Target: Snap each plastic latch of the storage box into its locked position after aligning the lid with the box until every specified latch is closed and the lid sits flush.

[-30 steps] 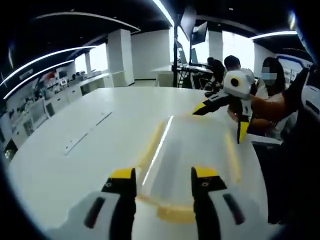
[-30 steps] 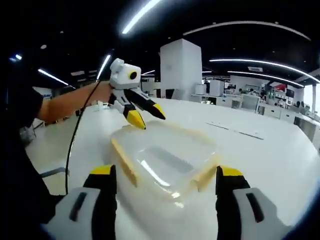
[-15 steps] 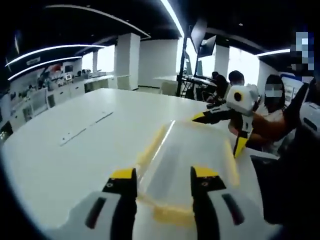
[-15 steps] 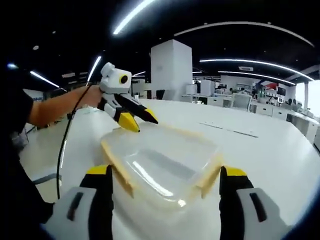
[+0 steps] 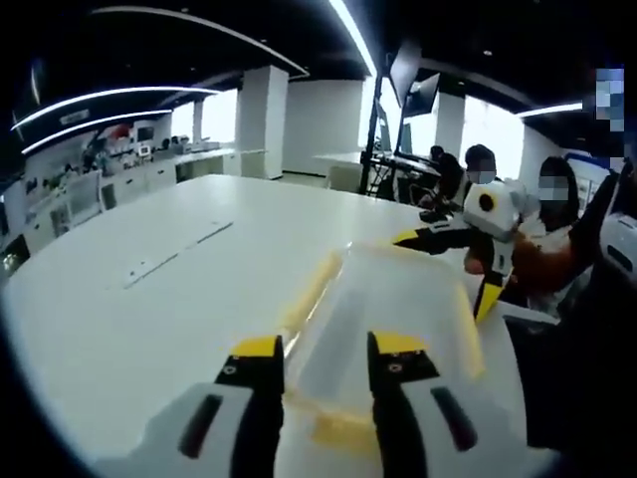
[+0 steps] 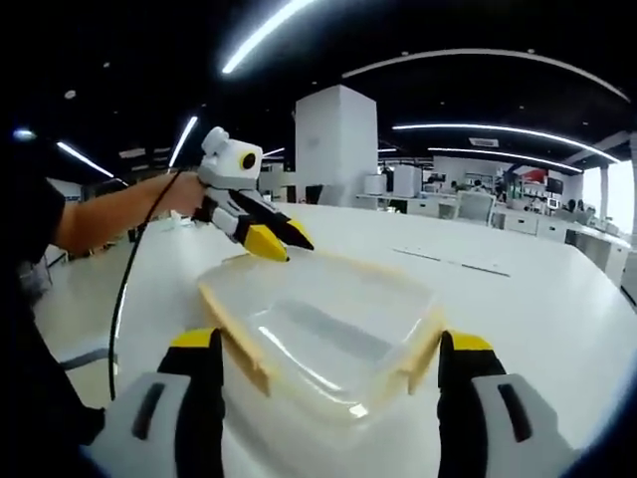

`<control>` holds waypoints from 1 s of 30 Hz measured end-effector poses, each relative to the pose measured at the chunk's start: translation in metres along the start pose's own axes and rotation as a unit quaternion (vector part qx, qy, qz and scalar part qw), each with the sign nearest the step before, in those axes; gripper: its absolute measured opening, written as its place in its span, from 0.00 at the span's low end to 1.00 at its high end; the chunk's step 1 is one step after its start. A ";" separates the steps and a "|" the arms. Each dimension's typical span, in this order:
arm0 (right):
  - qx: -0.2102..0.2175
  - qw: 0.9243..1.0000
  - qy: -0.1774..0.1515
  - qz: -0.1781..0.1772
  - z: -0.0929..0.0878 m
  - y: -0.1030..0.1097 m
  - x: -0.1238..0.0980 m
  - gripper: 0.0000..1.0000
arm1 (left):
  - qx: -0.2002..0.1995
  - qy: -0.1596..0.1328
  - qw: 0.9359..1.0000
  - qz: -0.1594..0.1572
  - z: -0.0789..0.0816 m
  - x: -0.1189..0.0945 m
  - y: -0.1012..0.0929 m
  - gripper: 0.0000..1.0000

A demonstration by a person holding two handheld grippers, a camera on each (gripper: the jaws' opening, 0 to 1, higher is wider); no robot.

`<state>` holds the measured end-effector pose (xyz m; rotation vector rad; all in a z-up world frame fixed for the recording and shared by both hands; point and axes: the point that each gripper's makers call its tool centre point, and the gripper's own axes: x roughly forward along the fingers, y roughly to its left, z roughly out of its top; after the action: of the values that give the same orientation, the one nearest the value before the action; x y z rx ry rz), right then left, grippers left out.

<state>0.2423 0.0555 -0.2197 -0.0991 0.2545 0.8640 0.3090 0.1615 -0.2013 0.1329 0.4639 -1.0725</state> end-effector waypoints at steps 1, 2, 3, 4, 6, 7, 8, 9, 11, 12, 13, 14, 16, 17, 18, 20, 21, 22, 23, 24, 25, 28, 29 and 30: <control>0.000 1.000 -0.001 0.000 0.000 0.000 0.000 0.89 | 0.000 -0.001 1.000 0.000 0.000 0.000 0.000 0.32; 0.000 1.000 -0.001 0.000 0.000 0.000 0.000 0.89 | 0.000 -0.001 1.000 0.000 0.000 0.000 0.000 0.32; 0.001 1.000 -0.002 -0.001 0.000 0.000 0.000 0.89 | 0.002 0.000 1.000 0.000 0.000 0.000 -0.002 0.32; 0.001 1.000 -0.003 -0.002 0.000 0.000 0.000 0.89 | 0.002 0.000 1.000 0.000 0.000 0.000 -0.002 0.32; 0.005 1.000 -0.007 -0.003 0.000 0.001 0.000 0.90 | 0.007 0.003 1.000 0.001 0.000 0.001 -0.003 0.32; 0.006 1.000 -0.008 -0.004 0.000 0.001 0.000 0.90 | 0.010 0.004 1.000 0.000 0.000 0.000 -0.003 0.31; 0.006 1.000 -0.008 -0.004 0.000 0.000 0.001 0.90 | 0.013 0.003 1.000 0.000 0.000 0.000 -0.004 0.31; 0.006 1.000 -0.009 -0.004 0.001 0.000 0.000 0.90 | 0.015 0.002 1.000 -0.001 0.000 0.000 -0.006 0.31; 0.006 1.000 -0.011 -0.005 0.000 0.001 0.000 0.89 | 0.015 -0.004 1.000 0.000 0.000 0.000 -0.006 0.31; 0.007 1.000 -0.012 -0.005 0.000 0.003 0.000 0.89 | 0.016 -0.005 1.000 0.000 0.000 0.000 -0.007 0.31; 0.007 1.000 -0.013 -0.005 0.000 0.003 -0.001 0.89 | 0.018 -0.005 1.000 0.001 -0.001 0.000 -0.010 0.31; 0.007 1.000 -0.014 -0.006 0.000 0.003 -0.001 0.89 | 0.019 -0.005 1.000 0.003 -0.001 0.000 -0.012 0.31; 0.008 1.000 -0.015 -0.007 0.000 0.003 -0.001 0.89 | 0.020 -0.006 1.000 0.005 -0.002 0.001 -0.014 0.31; 0.008 1.000 -0.015 -0.007 -0.001 0.003 -0.001 0.89 | 0.020 -0.006 1.000 0.007 -0.002 0.001 -0.015 0.31; 0.009 1.000 -0.015 -0.008 -0.001 0.003 -0.001 0.89 | 0.021 -0.007 1.000 0.008 -0.003 0.001 -0.020 0.31; 0.011 1.000 -0.014 -0.012 -0.002 0.005 -0.002 0.88 | 0.022 -0.009 1.000 0.011 -0.004 0.001 -0.026 0.31; 0.012 1.000 -0.016 -0.014 -0.003 0.006 -0.002 0.88 | 0.020 -0.012 1.000 0.012 -0.004 0.001 -0.025 0.31; 0.013 1.000 -0.018 -0.017 -0.003 0.007 -0.003 0.87 | 0.020 -0.013 1.000 0.012 -0.004 0.001 -0.025 0.31; 0.013 1.000 -0.019 -0.019 -0.003 0.007 -0.003 0.87 | 0.019 -0.018 1.000 0.013 -0.004 0.001 -0.021 0.31; 0.014 0.999 -0.021 -0.022 -0.003 0.008 -0.004 0.87 | 0.018 -0.020 1.000 0.013 -0.004 0.001 -0.019 0.30; 0.015 0.999 -0.022 -0.023 -0.003 0.008 -0.004 0.87 | 0.018 -0.020 1.000 0.014 -0.003 0.001 -0.017 0.30; 0.016 0.999 -0.023 -0.023 -0.005 0.006 -0.003 0.86 | 0.021 -0.015 1.000 0.016 -0.002 0.002 -0.013 0.29; 0.016 0.999 -0.022 -0.023 -0.005 0.007 -0.003 0.86 | 0.031 -0.014 0.999 0.016 -0.001 0.002 -0.012 0.18; 0.017 0.999 -0.021 -0.025 -0.005 0.007 -0.003 0.86 | 0.086 -0.023 0.996 -0.006 0.005 0.003 -0.018 0.00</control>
<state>0.2344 0.0573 -0.2234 -0.0548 0.2262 0.8116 0.2960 0.1488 -0.1962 0.2558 0.3307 -1.1253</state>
